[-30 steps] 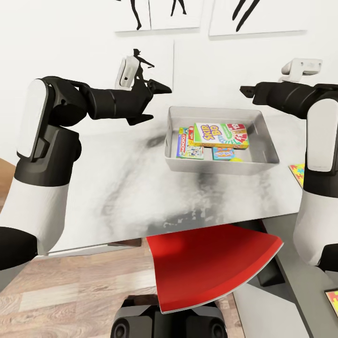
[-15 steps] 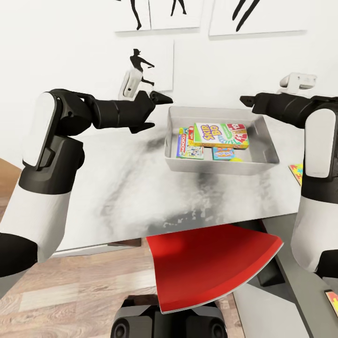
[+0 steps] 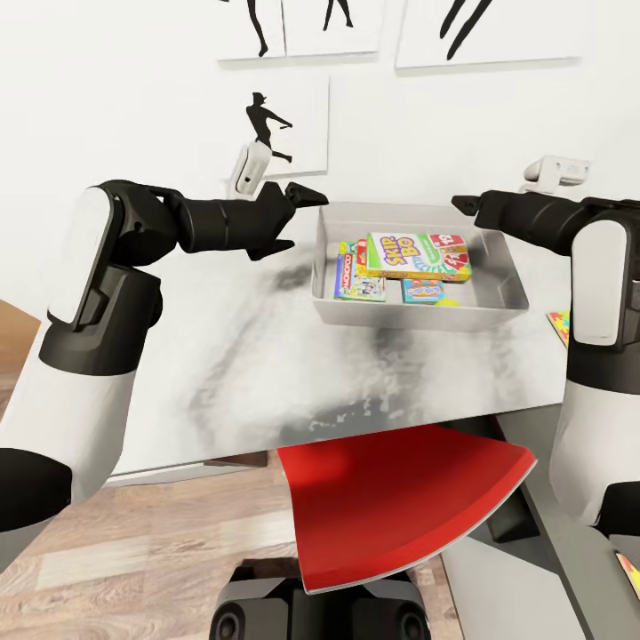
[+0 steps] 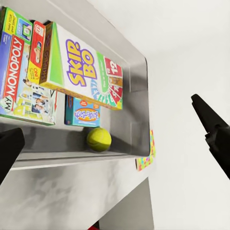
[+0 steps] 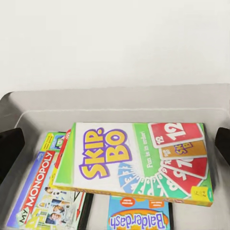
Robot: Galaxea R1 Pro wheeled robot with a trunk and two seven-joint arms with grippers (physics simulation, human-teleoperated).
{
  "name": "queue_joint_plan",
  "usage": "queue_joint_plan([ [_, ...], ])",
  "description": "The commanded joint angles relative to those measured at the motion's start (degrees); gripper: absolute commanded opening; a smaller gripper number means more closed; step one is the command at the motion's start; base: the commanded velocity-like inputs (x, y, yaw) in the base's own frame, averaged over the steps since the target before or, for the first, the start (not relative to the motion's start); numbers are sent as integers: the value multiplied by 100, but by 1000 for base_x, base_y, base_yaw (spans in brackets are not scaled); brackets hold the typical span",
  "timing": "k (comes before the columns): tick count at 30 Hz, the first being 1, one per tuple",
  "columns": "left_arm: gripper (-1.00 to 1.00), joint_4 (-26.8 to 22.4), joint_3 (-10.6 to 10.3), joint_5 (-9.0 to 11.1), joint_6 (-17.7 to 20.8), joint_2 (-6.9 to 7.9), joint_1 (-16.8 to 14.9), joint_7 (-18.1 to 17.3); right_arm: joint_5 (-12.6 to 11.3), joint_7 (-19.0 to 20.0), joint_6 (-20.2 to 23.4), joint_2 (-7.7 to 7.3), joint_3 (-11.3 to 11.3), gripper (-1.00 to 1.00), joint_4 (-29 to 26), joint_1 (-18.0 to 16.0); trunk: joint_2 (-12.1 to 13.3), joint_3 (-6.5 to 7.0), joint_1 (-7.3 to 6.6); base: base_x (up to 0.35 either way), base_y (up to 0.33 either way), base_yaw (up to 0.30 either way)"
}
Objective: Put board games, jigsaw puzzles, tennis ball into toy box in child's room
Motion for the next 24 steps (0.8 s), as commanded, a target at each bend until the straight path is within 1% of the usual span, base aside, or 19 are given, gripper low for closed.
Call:
queue_joint_plan([
  [1, 100, -7, -3, 48, -5, 3, -4, 49, -60, -58, 18, -3, 4, 100, -2, -3, -10, -8, 3, 0, 0, 0],
  [16, 100, -28, 5, 58, -5, -9, -15, 46, -80, -52, 18, -24, -34, 100, -4, 7, -10, -8, 3, 0, 0, -3],
  [20, 100, -33, 6, 58, -3, -28, -27, 46, -80, -52, 18, -31, -41, 100, -4, 8, -10, -8, 3, 0, 0, -87],
  [24, 100, -32, 6, 52, 4, -63, -30, 46, -80, -52, 18, -37, -42, 100, -4, 8, -10, -8, 3, 0, 0, -184],
])
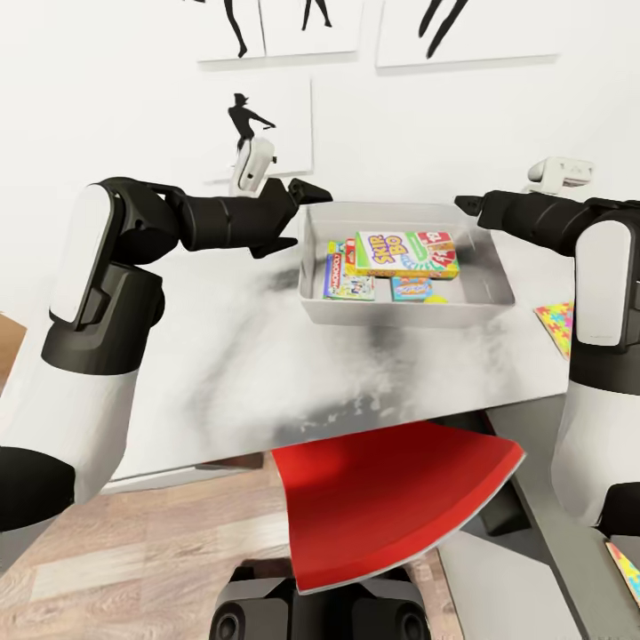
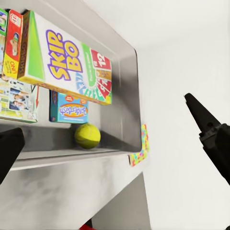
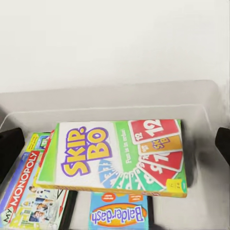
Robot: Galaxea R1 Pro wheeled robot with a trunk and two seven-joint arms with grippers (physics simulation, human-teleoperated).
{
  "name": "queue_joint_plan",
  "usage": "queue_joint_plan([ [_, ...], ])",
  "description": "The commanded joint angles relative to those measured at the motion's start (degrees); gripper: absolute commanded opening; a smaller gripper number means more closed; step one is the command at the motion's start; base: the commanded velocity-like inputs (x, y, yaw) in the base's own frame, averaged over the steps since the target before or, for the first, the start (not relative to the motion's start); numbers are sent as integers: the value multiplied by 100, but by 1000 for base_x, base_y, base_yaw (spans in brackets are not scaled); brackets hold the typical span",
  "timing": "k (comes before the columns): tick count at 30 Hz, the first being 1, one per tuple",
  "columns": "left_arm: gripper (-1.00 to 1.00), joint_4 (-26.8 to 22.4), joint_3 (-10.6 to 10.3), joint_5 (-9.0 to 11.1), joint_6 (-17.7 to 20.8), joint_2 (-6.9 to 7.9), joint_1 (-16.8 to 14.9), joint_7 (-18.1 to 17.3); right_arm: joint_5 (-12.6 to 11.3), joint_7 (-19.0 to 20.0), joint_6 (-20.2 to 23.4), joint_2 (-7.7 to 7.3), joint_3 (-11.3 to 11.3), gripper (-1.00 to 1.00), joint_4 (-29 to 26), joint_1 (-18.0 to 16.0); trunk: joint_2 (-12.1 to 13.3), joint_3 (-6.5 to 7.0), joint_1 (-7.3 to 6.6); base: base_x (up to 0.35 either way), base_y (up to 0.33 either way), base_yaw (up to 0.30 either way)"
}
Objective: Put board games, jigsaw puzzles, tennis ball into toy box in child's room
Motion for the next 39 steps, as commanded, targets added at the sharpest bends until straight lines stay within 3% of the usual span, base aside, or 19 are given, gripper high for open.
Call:
queue_joint_plan([
  [1, 100, -5, -2, 44, -3, -4, -6, 52, -62, -57, 21, -2, 1, 100, -2, -6, -10, -8, 3, 0, 0, -220],
  [19, 100, 27, -34, 11, -5, -140, 3, 71, -70, -57, 21, -4, -11, 100, -2, 355, -10, -8, 3, 0, 0, -264],
  [39, 100, 47, -40, 4, -7, -184, 27, 78, -77, -49, 21, -23, -32, 100, -2, 400, -10, -8, 3, -13, 1, -281],
])
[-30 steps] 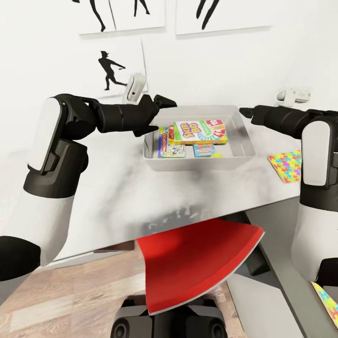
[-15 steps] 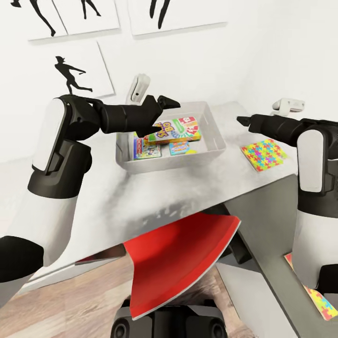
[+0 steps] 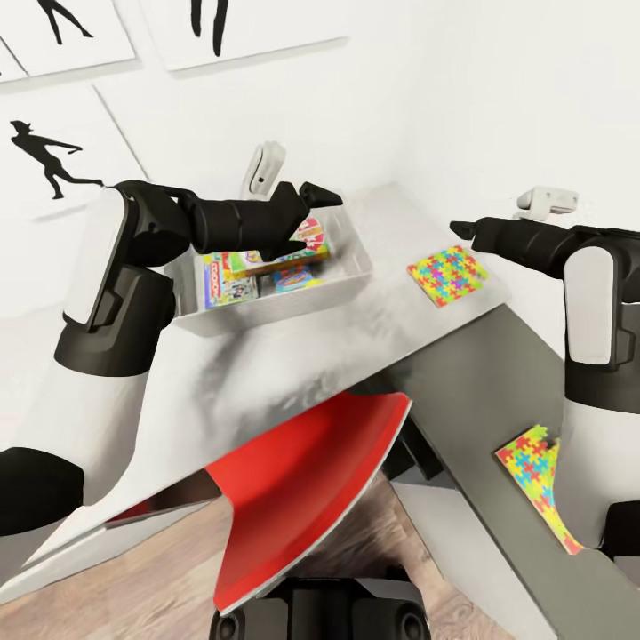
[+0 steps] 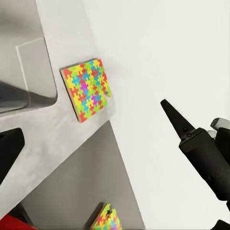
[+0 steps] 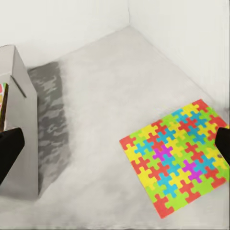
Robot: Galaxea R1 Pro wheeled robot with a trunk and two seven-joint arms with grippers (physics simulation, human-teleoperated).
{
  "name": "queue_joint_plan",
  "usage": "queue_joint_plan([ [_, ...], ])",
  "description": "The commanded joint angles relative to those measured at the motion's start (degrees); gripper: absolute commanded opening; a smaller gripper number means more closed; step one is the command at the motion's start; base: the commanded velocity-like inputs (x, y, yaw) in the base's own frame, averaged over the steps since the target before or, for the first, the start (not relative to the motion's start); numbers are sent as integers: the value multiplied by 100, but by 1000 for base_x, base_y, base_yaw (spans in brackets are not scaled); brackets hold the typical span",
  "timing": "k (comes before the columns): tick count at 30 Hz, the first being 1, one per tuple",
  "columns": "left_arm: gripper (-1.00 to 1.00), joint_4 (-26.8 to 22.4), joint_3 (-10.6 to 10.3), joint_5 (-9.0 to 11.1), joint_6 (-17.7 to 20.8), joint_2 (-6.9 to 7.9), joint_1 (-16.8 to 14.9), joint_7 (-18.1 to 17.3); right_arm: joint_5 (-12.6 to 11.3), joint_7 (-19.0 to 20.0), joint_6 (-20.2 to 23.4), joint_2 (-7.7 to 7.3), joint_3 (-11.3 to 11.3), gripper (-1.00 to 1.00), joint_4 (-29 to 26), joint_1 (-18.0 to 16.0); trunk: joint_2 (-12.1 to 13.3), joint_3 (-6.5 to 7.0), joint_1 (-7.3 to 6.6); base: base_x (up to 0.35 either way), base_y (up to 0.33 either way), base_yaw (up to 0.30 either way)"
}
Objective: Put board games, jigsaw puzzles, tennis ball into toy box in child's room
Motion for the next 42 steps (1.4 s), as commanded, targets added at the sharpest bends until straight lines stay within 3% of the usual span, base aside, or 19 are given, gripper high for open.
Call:
queue_joint_plan([
  [1, 100, -5, -1, 48, -6, 4, -3, 51, -60, -58, 21, 0, 3, 100, -2, -7, -10, -8, 2, -149, 45, -282],
  [25, 100, 0, -7, -46, -20, -10, 19, 50, -89, -57, 21, 11, 7, 100, -2, 85, -10, -8, 2, -86, 45, -282],
  [36, 100, 6, -13, -142, -20, -17, 50, 49, -422, -57, 21, 38, 8, 100, -2, 472, -10, -8, 2, -4, 2, -188],
  [40, 100, 5, -16, -150, -23, -16, 61, 50, -533, -57, 21, 6, -26, 100, -2, 741, -10, -8, 2, -1, 1, -109],
  [42, 100, 6, -31, -155, -26, -18, 74, 56, -594, -54, 21, -17, -151, 100, -2, 1017, -10, -8, 2, -1, 0, -170],
])
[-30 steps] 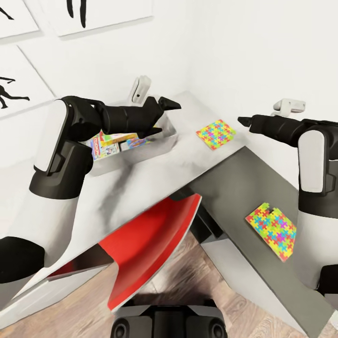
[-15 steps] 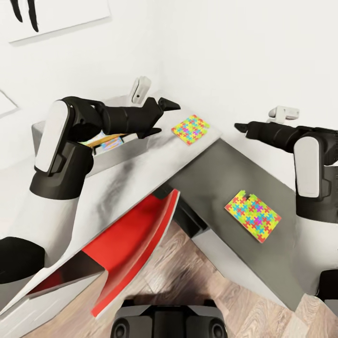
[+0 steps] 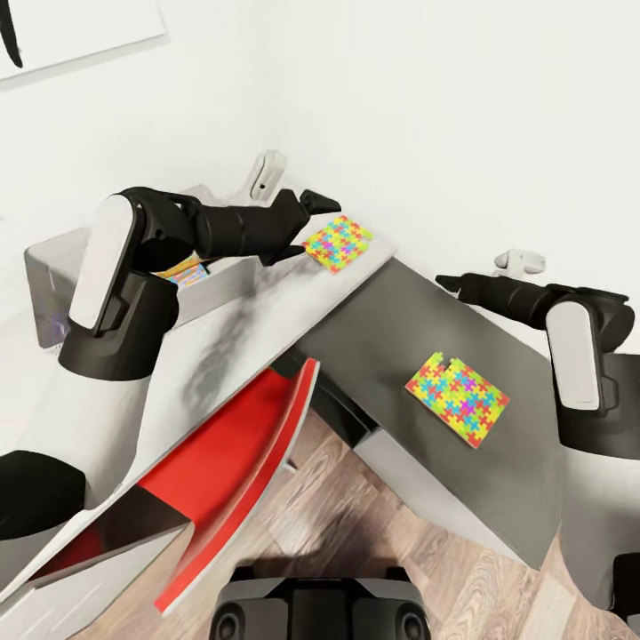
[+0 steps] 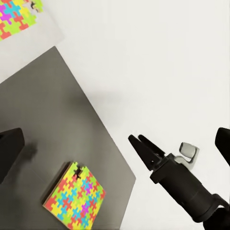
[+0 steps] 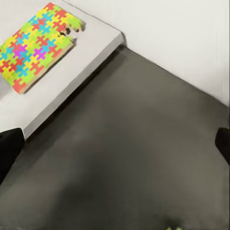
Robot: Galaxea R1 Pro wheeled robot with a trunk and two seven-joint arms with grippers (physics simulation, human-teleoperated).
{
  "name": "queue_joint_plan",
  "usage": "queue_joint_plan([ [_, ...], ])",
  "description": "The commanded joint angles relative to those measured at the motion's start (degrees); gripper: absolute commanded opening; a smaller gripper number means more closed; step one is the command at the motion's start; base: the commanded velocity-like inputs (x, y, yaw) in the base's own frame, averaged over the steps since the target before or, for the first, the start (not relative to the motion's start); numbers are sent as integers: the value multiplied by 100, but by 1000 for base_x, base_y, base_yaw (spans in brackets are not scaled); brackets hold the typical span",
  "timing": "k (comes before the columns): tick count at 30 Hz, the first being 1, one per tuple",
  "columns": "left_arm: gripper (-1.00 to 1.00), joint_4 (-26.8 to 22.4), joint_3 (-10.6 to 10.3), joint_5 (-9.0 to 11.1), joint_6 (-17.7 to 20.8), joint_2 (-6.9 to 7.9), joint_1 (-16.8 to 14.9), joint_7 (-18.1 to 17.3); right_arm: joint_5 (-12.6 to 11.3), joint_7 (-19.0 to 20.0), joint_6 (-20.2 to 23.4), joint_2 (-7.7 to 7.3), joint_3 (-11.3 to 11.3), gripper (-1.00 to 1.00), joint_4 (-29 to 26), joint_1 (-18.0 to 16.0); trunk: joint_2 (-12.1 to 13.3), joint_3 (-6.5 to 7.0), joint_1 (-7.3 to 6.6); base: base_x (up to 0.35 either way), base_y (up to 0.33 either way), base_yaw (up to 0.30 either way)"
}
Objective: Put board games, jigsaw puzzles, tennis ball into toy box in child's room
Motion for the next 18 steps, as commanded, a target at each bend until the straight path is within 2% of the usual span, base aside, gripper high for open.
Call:
queue_joint_plan([
  [1, 100, -5, -24, 42, -5, 1, 5, 53, -98, -54, 21, -8, -98, 100, -3, 150, -10, -7, 3, 0, 0, -203],
  [2, 100, -1, -59, 31, -6, -3, 16, 56, -122, -46, 21, -15, -202, 100, -3, 300, -10, -7, 3, 0, 0, -219],
  [3, 100, -1, -59, 31, -6, -3, 16, 56, -122, -46, 21, -15, -202, 100, -3, 300, -10, -7, 3, 0, 0, -219],
  [6, 100, 19, -194, -64, -11, -20, 37, 63, -174, -28, 21, -32, -474, 100, -3, 723, -10, -7, 3, 0, 0, -242],
  [10, 100, 66, -258, -172, -13, -47, 48, 67, -197, -18, 21, -38, -594, 100, -3, 975, -10, -7, 3, 0, 0, -258],
  [13, 100, 264, -315, -324, -7, -150, 56, 76, -214, -7, 21, -43, -709, 100, -3, 1282, -10, -7, 3, 0, 0, -270],
  [18, 100, 516, -347, -416, 5, -290, 61, 81, -224, 9, 21, -67, -786, 100, -3, 1477, -10, -7, 3, 0, 0, -277],
])
